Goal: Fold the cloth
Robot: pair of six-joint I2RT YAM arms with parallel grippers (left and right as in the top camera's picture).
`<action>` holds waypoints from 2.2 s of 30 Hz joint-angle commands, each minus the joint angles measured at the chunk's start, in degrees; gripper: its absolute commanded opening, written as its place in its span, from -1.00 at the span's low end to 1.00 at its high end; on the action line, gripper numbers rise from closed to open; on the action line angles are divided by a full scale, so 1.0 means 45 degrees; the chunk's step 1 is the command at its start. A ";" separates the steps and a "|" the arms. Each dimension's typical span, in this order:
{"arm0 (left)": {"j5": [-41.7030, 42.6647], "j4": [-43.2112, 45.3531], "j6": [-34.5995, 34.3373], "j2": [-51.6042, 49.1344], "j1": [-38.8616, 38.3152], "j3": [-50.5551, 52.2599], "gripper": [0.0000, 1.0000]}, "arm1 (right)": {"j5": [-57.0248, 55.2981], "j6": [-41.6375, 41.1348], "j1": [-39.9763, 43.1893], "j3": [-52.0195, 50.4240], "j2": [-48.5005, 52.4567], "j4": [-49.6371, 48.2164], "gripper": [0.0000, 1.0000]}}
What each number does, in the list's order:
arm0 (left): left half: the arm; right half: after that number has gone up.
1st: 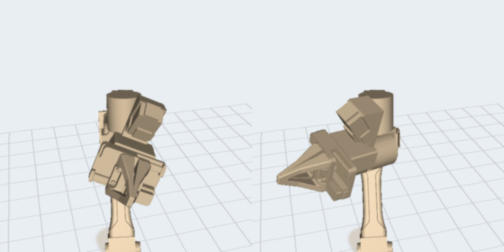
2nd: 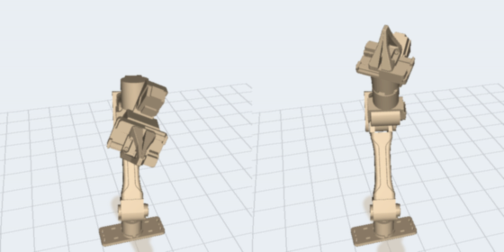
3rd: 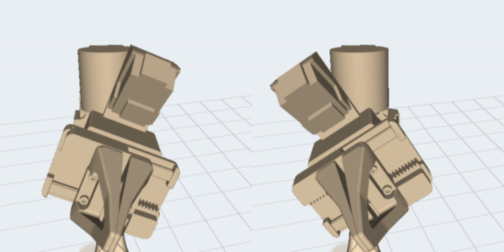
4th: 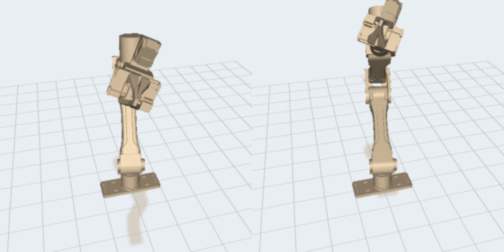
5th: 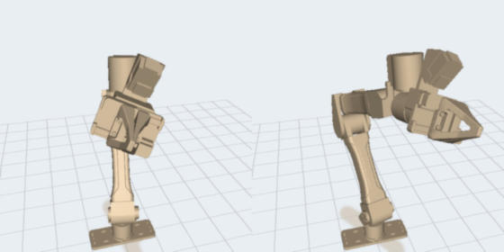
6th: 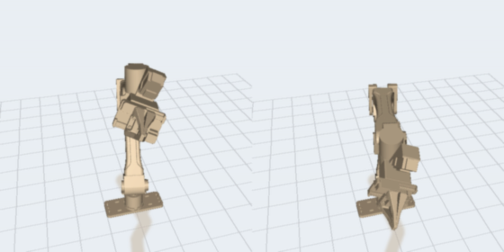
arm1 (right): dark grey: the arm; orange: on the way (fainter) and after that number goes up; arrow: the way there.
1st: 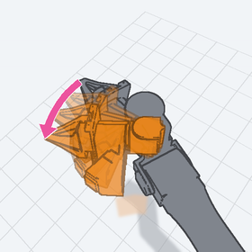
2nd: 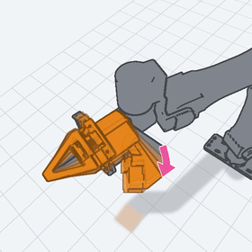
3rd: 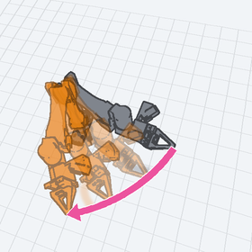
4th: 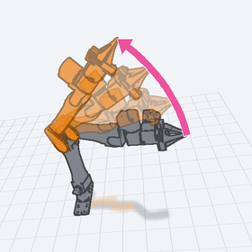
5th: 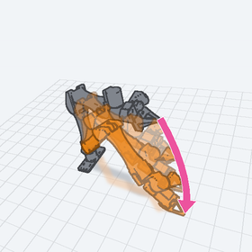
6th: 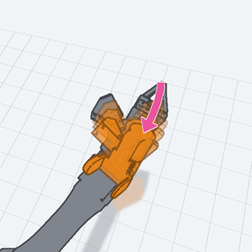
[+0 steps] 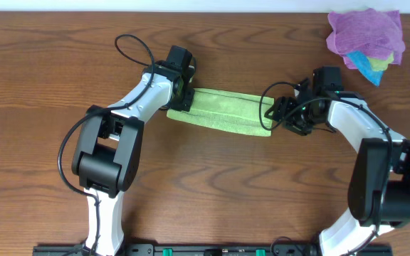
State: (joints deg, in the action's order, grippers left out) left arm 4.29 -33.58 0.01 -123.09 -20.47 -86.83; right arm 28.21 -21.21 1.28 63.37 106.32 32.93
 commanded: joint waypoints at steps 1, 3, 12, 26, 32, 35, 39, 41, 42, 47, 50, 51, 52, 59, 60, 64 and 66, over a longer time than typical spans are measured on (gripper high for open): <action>0.0053 -0.0053 -0.0049 -0.0500 -0.0053 -0.0053 -0.88 | 0.0457 0.0359 0.0034 0.0214 0.0248 -0.0053 0.40; 0.0053 -0.0053 -0.0049 -0.0500 -0.0053 -0.0053 -0.88 | 0.0457 0.0359 0.0034 0.0214 0.0393 -0.0053 0.37; 0.0053 -0.0053 -0.0049 -0.0500 -0.0053 -0.0053 -0.88 | 0.0457 0.0442 0.0034 0.0214 0.1394 -0.0680 0.36; 0.0049 -0.0053 -0.0053 -0.0500 -0.0053 -0.0053 -0.89 | 0.1253 0.0447 -0.0291 0.0214 0.2793 -0.1166 0.01; 0.0049 -0.0058 -0.0053 -0.0500 -0.0053 -0.0053 -0.88 | 0.0899 0.0452 -0.0301 0.0219 0.2793 -0.1287 -0.97; 0.0049 -0.0068 -0.0053 -0.0500 -0.0053 -0.0053 -0.89 | 0.0879 0.0447 -0.0301 0.0316 0.2778 -0.1311 -0.97; 0.0049 -0.0248 -0.0121 -0.0500 -0.0053 -0.0053 -0.88 | 0.0821 0.0447 -0.0301 0.0782 0.2599 -0.0855 -0.97; 0.0039 -0.0345 -0.0330 -0.0500 -0.0053 -0.0053 -0.89 | 0.0733 0.0505 -0.0306 0.1180 0.2361 -0.0447 -0.97; 0.0039 -0.0359 -0.0452 -0.0500 -0.0053 -0.0053 -0.88 | 0.0729 0.0607 -0.0321 0.1433 0.2152 -0.0214 -0.97; 0.0049 -0.0335 -0.1005 -0.0500 -0.0053 -0.0053 -0.88 | 0.0427 0.0690 -0.0675 0.2200 0.1044 0.0461 -0.97; 0.0053 -0.0340 -0.1243 -0.0500 -0.0053 -0.0053 -0.89 | 0.0442 0.0665 -0.1141 0.2351 0.0505 0.0432 -0.97; 0.0053 -0.0340 -0.1355 -0.0500 -0.0053 -0.0053 -0.88 | 0.0447 0.0544 -0.1345 0.2395 0.0374 0.0408 -0.97; 0.0053 -0.0340 -0.1457 -0.0500 -0.0053 -0.0053 -0.88 | 0.0452 0.0369 -0.1574 0.2419 0.0267 0.0345 -0.97; 0.0248 -0.0345 -0.1778 -0.0500 -0.0053 -0.0053 -0.88 | 0.0437 -0.0384 -0.3381 0.2419 0.0131 -0.0418 -0.97; 0.0369 -0.0340 -0.1778 -0.0500 -0.0053 -0.0053 -0.89 | 0.0432 -0.0403 -0.3614 0.2419 0.0131 -0.0568 -0.97; 0.0733 -0.0355 -0.2186 -0.0500 -0.0053 -0.0053 -0.88 | -0.0194 -0.1141 -0.4473 0.2419 0.0131 -0.1292 -0.97; 0.0860 -0.0384 -0.2302 -0.0500 -0.0053 -0.0053 -0.88 | -0.0442 -0.1341 -0.4804 0.2419 0.0136 -0.1608 -0.97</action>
State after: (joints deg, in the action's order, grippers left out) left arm 5.61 -34.30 -8.40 -123.09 -20.40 -86.94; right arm 28.58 -24.27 -18.52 73.89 107.37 26.61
